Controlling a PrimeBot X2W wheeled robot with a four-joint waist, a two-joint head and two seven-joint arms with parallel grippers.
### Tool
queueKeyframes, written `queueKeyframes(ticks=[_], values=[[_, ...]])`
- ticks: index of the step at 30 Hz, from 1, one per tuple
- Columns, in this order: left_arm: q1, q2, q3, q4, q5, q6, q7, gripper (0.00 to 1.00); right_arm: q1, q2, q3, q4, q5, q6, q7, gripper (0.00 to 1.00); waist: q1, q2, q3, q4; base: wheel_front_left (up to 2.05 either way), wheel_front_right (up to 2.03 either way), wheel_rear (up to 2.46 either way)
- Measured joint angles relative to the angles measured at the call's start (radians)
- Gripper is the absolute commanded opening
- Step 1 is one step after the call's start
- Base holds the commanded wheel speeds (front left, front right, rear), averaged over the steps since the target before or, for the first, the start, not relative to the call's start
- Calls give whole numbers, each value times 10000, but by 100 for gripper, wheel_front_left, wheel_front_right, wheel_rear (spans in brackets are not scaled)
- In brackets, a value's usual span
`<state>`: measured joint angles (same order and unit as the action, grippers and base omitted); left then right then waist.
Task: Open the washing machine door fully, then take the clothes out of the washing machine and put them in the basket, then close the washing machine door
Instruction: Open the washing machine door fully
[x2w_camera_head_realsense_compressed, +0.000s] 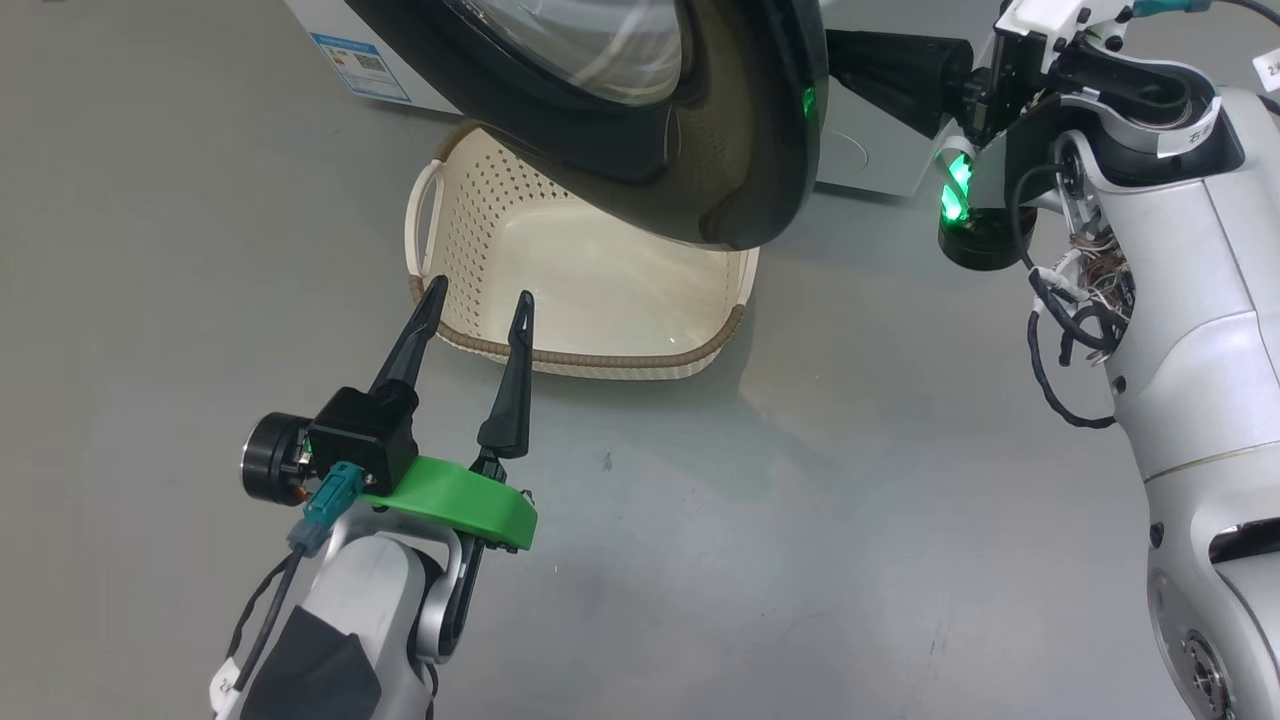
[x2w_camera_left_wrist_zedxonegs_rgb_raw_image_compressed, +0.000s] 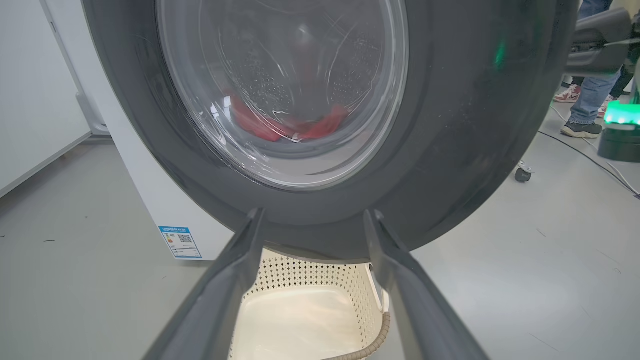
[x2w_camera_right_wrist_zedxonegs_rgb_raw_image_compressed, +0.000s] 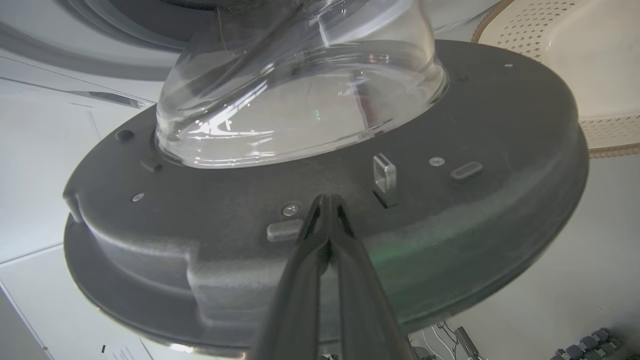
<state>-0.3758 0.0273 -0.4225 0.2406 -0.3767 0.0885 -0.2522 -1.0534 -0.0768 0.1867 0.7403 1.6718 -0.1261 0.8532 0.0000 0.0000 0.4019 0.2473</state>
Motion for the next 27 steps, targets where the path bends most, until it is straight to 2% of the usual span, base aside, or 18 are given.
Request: queueKeyframes(ticks=[13, 20, 22, 25, 27], values=[[105, 0, -10, 0, 2, 0, 0, 100, 294, 13, 736, -297, 456, 0, 121, 0, 0, 0, -68, -30, 0, 0, 0], [121, 2, 67, 12, 19, 2, 0, 100, 427, 56, 711, -370, 219, 17, -495, 0, 0, 0, -142, -92, 0, 0, 0], [126, 2, 81, 19, 19, 2, 0, 100, 505, 50, 700, -376, -23, 178, -704, 0, 0, 0, -220, -118, 0, 0, 0], [143, 2, 134, 42, 19, 2, 0, 100, 714, -174, 798, -397, -554, 627, -1193, 0, 0, 0, -376, -165, 0, 0, 0], [178, 2, 201, 58, 19, 2, 0, 100, 857, -527, 1016, -506, -1122, 1089, -1551, 0, 0, 0, -499, -202, 0, 0, 0]])
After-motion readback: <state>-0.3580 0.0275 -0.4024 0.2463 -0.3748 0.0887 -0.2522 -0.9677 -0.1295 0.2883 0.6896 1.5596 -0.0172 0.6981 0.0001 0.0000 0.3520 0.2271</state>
